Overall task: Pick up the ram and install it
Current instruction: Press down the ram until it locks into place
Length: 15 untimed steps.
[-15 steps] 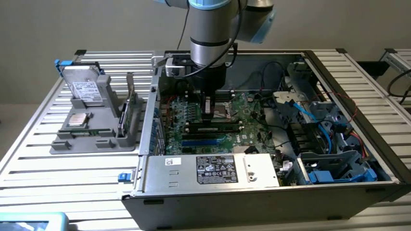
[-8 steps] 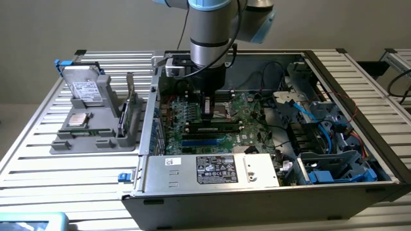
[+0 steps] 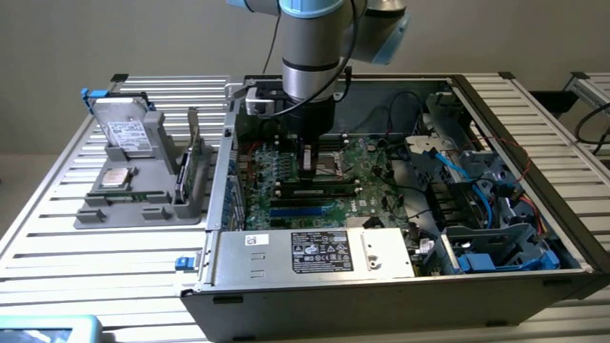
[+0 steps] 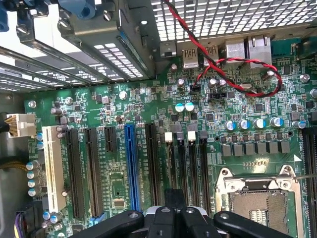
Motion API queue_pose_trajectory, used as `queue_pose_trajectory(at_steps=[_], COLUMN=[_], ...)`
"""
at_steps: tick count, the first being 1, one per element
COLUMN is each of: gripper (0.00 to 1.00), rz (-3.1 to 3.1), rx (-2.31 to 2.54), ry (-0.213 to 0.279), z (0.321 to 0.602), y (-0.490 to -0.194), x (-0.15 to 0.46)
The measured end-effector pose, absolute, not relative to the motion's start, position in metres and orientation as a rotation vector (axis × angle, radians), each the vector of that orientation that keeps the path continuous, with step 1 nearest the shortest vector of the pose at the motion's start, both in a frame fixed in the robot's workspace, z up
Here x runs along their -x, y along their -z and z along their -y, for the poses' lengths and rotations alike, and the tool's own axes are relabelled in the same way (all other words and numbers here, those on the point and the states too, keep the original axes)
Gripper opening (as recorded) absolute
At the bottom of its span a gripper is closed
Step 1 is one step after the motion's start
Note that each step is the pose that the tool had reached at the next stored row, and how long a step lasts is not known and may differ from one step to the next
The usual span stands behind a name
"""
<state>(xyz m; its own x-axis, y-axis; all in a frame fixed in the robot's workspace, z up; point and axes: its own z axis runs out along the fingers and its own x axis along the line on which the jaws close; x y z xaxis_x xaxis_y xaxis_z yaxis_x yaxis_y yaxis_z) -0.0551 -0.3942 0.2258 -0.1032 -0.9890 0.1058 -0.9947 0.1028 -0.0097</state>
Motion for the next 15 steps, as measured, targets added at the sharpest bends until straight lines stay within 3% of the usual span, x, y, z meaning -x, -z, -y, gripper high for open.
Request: queue_pose_trajectory(at_steps=[15], gripper=[0.11], rz=[2.286], rx=[-2.045], ry=[-0.119], z=[0.394], y=[-0.239], x=[0.046])
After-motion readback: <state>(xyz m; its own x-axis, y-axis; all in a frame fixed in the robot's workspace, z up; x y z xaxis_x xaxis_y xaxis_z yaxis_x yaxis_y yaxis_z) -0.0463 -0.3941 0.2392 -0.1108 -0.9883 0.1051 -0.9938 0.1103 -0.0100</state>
